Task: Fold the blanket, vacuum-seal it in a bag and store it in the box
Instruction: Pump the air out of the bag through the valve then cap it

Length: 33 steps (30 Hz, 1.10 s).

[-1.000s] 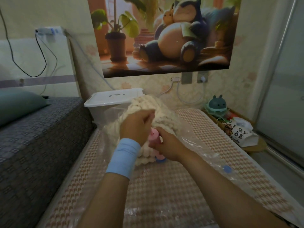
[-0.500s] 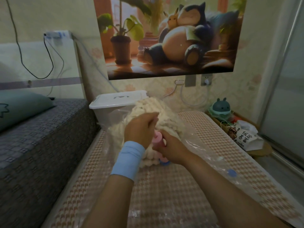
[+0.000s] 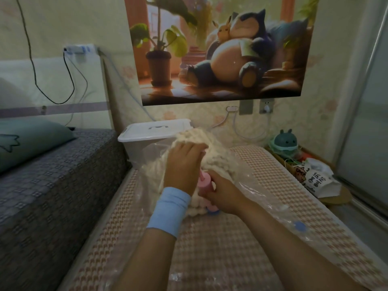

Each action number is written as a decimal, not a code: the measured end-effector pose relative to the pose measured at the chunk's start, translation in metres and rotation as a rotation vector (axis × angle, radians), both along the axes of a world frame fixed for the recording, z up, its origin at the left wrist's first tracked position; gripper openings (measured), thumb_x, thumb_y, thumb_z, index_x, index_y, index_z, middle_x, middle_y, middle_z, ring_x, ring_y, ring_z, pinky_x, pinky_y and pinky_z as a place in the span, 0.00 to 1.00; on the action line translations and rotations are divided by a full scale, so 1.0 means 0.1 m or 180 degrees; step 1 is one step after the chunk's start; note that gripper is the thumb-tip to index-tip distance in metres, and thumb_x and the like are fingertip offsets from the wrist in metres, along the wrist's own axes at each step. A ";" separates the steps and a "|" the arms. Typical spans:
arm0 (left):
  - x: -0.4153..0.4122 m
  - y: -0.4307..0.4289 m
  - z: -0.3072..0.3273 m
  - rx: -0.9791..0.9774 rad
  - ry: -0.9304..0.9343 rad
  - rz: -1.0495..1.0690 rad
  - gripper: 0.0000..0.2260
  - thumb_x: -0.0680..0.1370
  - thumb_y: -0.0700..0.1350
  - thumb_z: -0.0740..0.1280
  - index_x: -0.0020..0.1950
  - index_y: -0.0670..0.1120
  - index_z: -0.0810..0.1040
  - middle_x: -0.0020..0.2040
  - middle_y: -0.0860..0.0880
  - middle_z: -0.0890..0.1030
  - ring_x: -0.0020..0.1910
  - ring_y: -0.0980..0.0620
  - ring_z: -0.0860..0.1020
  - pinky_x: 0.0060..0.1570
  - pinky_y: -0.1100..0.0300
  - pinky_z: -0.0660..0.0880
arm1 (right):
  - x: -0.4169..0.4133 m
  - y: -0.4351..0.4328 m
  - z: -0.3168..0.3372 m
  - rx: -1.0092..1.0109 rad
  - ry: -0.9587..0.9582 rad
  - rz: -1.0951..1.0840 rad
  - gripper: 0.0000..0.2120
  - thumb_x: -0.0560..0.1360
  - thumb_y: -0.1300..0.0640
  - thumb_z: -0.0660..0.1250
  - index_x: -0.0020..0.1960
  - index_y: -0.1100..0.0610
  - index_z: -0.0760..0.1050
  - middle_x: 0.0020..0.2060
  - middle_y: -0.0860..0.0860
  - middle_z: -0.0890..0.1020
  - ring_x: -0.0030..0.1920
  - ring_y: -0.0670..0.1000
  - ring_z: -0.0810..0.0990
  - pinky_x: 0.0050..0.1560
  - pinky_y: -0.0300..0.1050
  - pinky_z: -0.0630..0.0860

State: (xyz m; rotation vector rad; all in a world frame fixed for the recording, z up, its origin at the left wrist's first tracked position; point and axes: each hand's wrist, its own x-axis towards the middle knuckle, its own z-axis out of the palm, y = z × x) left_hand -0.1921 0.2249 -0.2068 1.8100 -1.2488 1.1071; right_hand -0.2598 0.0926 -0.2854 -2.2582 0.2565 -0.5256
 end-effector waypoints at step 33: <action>-0.17 0.09 0.25 -0.0623 0.0013 -0.0322 0.15 0.76 0.30 0.60 0.58 0.38 0.80 0.61 0.44 0.79 0.65 0.46 0.73 0.71 0.57 0.63 | -0.05 -0.05 0.01 0.0057 0.0115 0.0088 0.19 0.73 0.49 0.74 0.62 0.43 0.73 0.53 0.43 0.81 0.51 0.45 0.79 0.53 0.47 0.78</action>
